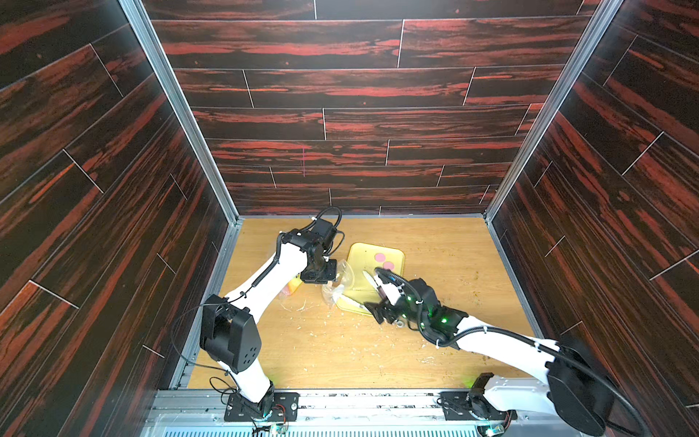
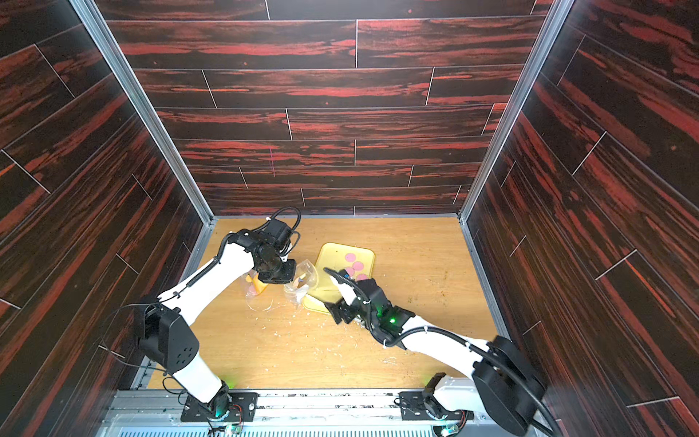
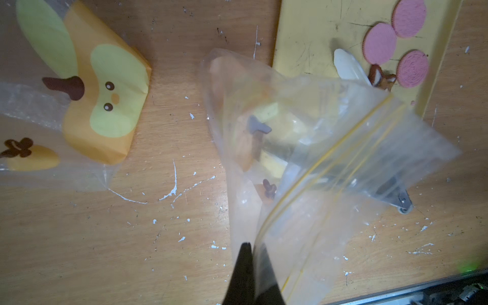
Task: Put the cookies into a resealable bag to prevent moisture
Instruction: Pick up the clamp from the tray.
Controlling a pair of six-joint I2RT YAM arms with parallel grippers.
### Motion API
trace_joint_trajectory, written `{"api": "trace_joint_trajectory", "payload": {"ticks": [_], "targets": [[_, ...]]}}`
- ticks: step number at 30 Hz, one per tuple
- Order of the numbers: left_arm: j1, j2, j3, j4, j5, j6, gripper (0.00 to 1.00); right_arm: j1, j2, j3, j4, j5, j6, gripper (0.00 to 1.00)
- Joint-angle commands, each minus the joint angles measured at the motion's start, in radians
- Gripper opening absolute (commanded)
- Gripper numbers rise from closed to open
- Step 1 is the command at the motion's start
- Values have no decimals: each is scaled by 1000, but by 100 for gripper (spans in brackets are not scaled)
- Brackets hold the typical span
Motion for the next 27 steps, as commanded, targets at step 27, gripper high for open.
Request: {"api": "trace_joint_trajectory", "payload": {"ticks": [27], "targets": [[26, 17, 26, -35, 17, 37, 0, -117, 444, 67, 77, -83, -52, 76]]}}
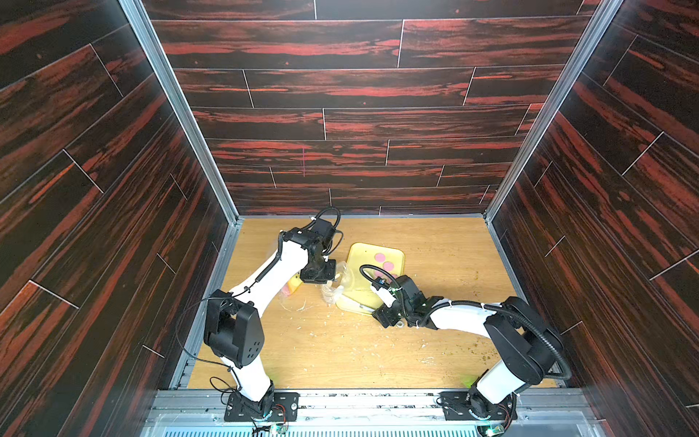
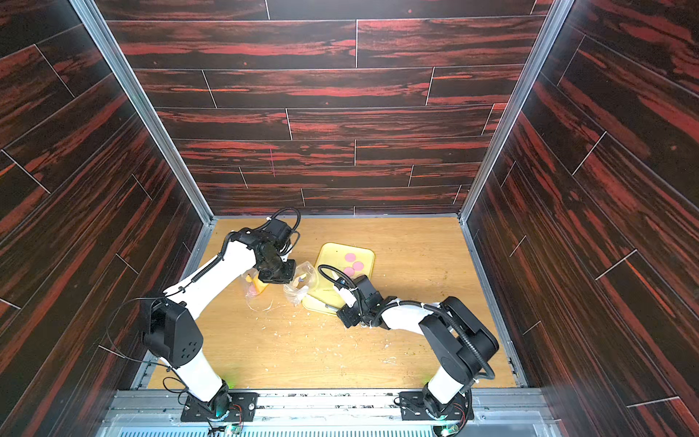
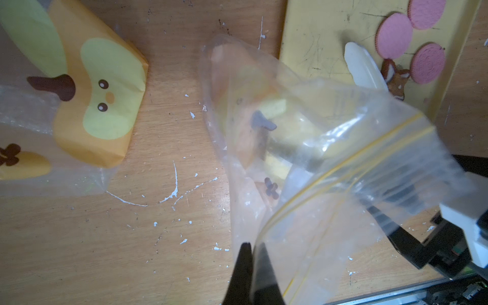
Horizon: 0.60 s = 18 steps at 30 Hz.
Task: Put the cookies into a resealable bag to prevent moisture
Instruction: Pick up the clamp from the tray.
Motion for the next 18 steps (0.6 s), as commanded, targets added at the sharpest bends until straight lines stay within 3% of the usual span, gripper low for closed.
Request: {"api": "trace_joint_trajectory", "payload": {"ticks": [1, 5, 18], "targets": [[6, -13, 14, -28, 1, 15, 0, -4, 53, -37, 110, 11, 1, 75], [5, -16, 8, -32, 3, 17, 0, -3, 65, -58, 184, -7, 5, 66], [5, -6, 18, -35, 0, 18, 0, 2, -30, -113, 237, 61, 6, 58]]}}
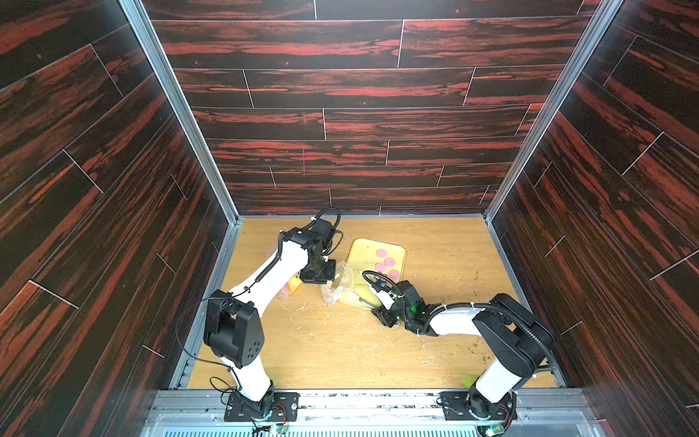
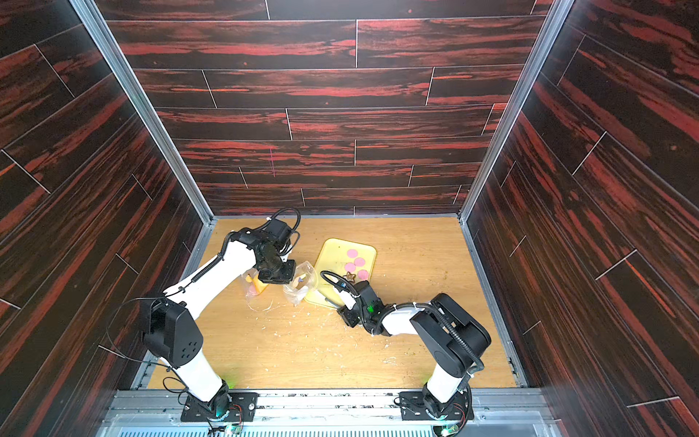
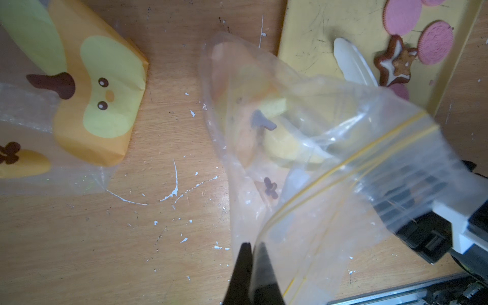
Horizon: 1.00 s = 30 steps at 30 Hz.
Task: Put the cookies into a resealable bag to prevent moisture
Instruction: Pick up the clamp from the tray, then pick up the cookie from the tray.
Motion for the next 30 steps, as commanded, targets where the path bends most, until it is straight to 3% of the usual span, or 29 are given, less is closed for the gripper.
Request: {"api": "trace_joint_trajectory", "payload": {"ticks": [1, 15, 23, 30], "targets": [[5, -4, 19, -30, -1, 18, 0, 0, -63, -16, 2, 29, 9, 57], [5, 9, 43, -47, 14, 32, 0, 3, -247, -29, -126, 78, 60, 54], [5, 27, 58, -50, 10, 39, 0, -43, -312, 193, -692, 109, 164, 54], [5, 57, 77, -51, 26, 52, 0, -140, -326, 293, -924, 36, 159, 54]]}}
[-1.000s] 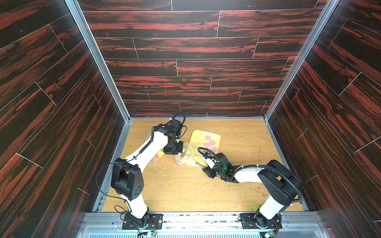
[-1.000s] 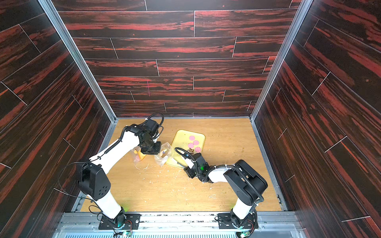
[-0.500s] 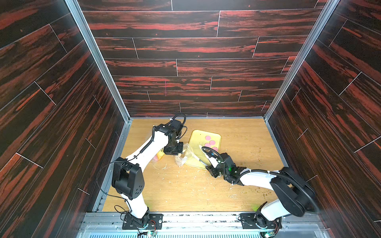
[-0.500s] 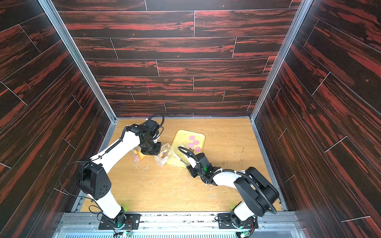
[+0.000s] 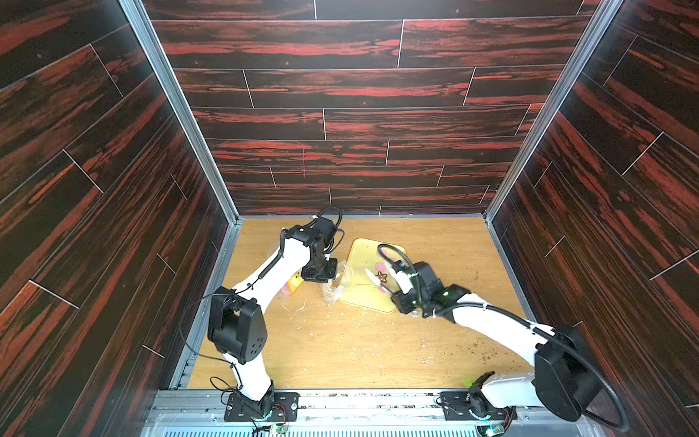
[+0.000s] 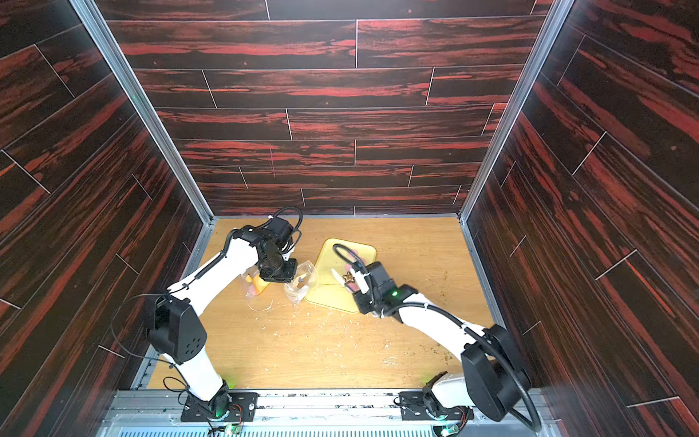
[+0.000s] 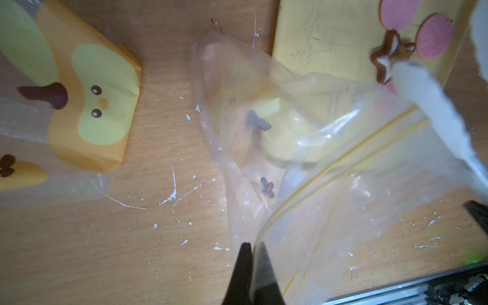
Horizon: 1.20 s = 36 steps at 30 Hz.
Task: Put the cookies into a resealable bag to prevent moisture
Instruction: Pick up the cookie from the tray.
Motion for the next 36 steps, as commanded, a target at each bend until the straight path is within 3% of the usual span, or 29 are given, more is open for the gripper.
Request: {"api": "trace_joint_trajectory", "payload": {"ticks": [1, 9, 17, 27, 36], "targets": [[5, 13, 33, -27, 14, 24, 0, -45, -12, 51, -178, -54, -1, 54], [5, 23, 42, -28, 23, 31, 0, -68, 101, 158, -249, -171, -75, 50], [5, 26, 37, -26, 32, 33, 0, -70, 189, 234, -297, -96, -47, 49], [5, 29, 38, -24, 42, 36, 0, -67, 275, 316, -328, -114, -47, 46], [5, 31, 28, -20, 46, 36, 0, -39, 342, 354, -380, -11, -40, 46]]}}
